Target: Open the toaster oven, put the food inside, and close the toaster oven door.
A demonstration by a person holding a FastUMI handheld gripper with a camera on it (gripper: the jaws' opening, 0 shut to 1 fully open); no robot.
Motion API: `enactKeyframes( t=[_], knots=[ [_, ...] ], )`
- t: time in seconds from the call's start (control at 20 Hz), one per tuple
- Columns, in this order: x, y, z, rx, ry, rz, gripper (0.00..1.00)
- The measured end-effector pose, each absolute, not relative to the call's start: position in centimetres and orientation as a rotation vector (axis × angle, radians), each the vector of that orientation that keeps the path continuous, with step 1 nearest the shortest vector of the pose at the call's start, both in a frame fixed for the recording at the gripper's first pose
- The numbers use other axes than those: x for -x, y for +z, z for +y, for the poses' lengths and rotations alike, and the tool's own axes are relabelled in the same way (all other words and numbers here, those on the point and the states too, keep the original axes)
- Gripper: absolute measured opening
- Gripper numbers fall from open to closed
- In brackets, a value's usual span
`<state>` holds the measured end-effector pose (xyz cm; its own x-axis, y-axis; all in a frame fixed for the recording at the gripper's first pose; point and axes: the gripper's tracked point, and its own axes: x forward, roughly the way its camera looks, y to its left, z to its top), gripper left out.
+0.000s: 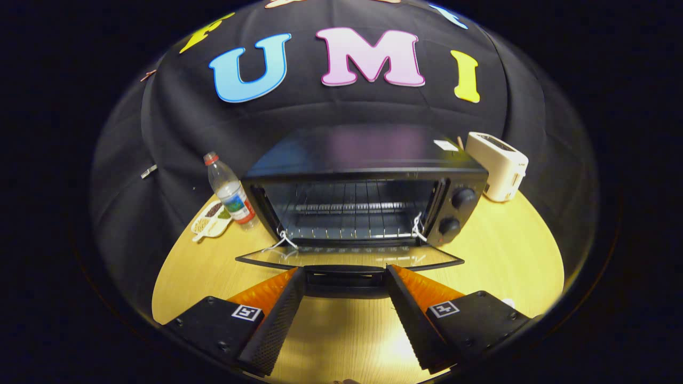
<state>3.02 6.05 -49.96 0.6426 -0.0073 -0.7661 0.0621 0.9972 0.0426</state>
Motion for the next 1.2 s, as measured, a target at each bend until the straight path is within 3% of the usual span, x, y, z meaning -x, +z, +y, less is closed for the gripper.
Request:
enactKeyframes(
  t=[0.2,0.65,0.8,0.95,1.2],
  knots=[
    [0.9,-53.6,5.8,-0.155,-0.06,1.042,0.98],
    [-0.7,-49.3,3.3,-0.195,-0.004,0.941,0.99],
    [-0.6,-45.7,-2.2,-0.152,0.018,0.883,0.98],
    [2.3,-45.0,-9.6,-0.115,0.003,0.946,0.98],
    [8.7,-49.1,-19.7,-0.085,-0.099,1.119,0.94]
  ],
)
